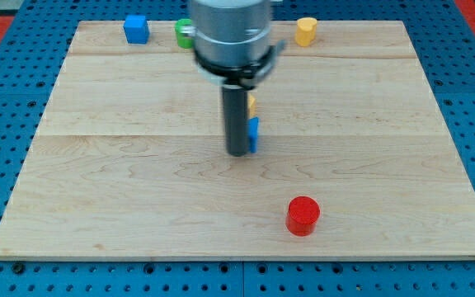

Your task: Place the blue triangle at top right corner of the board

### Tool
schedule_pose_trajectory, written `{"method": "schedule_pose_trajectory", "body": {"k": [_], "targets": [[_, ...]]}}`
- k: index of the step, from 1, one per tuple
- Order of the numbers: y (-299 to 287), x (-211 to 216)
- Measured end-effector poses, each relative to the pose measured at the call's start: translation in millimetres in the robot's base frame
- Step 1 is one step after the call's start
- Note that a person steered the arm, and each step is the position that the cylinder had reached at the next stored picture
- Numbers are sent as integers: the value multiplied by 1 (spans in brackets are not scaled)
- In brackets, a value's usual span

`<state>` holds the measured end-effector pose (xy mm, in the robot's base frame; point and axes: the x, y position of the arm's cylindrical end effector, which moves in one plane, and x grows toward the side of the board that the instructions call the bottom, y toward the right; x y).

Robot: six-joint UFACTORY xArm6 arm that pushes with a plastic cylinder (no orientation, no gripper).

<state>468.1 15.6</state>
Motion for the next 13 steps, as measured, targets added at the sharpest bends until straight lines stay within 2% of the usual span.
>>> {"method": "schedule_pose_trajectory", "body": {"k": [1, 2, 3, 4, 5, 6, 7, 8, 10, 12, 13], "targets": [[44, -14], [51, -35], [49, 22], [2, 31], [-28, 6], [-13, -21], [40, -34], [51, -74], [53, -95], [83, -151], [94, -162]]}}
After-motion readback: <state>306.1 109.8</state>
